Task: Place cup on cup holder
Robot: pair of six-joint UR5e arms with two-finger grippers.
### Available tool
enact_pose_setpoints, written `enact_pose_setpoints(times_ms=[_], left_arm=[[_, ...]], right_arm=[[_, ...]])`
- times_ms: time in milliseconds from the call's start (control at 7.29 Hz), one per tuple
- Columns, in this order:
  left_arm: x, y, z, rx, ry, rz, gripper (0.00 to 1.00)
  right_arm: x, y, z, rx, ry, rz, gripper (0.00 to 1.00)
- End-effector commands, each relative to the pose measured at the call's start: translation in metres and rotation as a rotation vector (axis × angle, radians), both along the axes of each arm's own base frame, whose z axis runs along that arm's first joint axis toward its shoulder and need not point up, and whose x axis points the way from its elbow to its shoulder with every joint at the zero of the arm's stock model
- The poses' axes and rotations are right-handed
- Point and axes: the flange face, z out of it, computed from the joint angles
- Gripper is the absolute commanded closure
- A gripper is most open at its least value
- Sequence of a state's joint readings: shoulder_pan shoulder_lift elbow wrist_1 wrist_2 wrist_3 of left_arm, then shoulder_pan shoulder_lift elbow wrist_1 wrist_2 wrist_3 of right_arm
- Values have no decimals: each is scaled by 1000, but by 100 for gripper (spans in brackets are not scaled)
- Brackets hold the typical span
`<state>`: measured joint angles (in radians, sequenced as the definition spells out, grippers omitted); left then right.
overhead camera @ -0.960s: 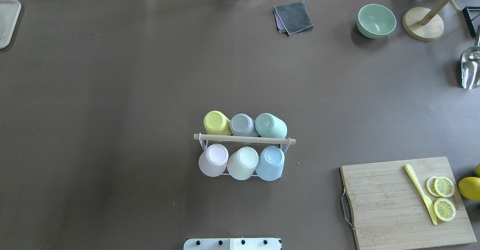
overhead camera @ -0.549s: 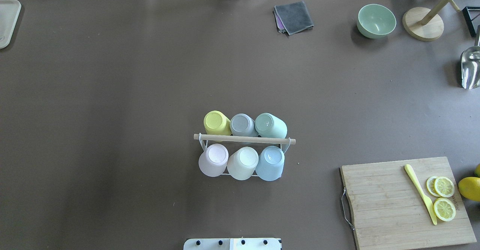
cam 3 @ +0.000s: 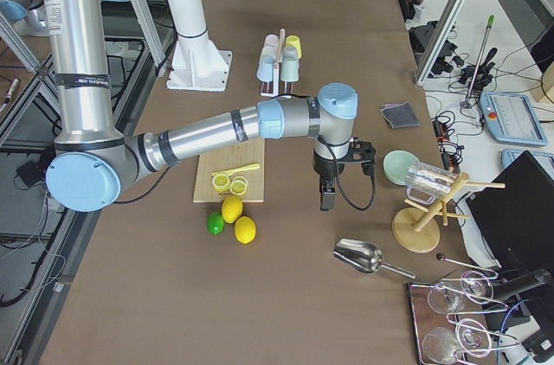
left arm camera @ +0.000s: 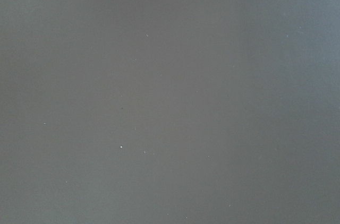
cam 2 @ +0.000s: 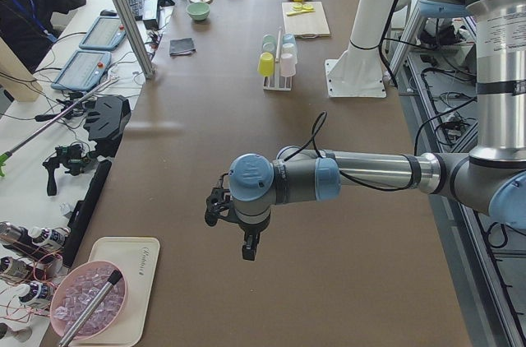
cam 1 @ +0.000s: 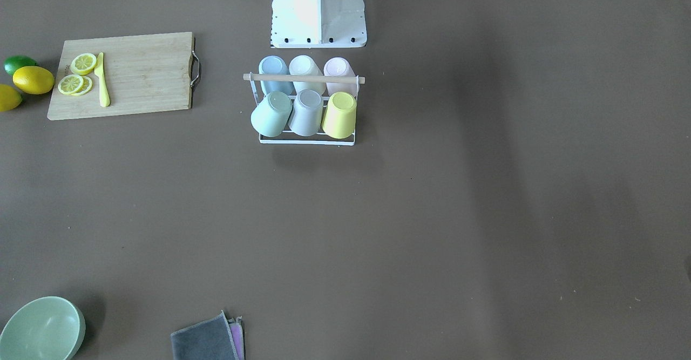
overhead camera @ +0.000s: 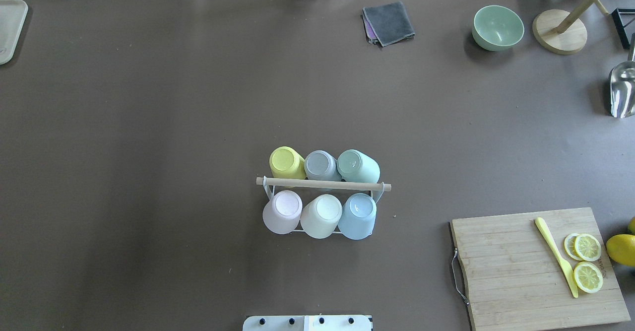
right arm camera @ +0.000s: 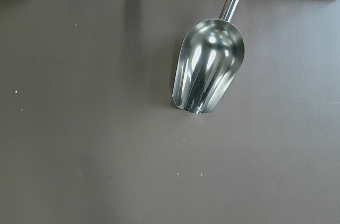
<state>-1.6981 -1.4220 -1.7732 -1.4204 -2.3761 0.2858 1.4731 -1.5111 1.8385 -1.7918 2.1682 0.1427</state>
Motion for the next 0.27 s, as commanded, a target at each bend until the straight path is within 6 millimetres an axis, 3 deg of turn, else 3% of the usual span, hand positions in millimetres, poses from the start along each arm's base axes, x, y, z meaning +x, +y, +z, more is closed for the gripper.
enact_pose_setpoints(times_ms=[0, 137], left_arm=[[0, 0, -1, 3, 0, 0, 2], [0, 1, 2, -2, 0, 1, 2]], right_arm=[[0, 0, 0, 1, -1, 1, 0], [1, 2, 1, -2, -1, 1, 0]])
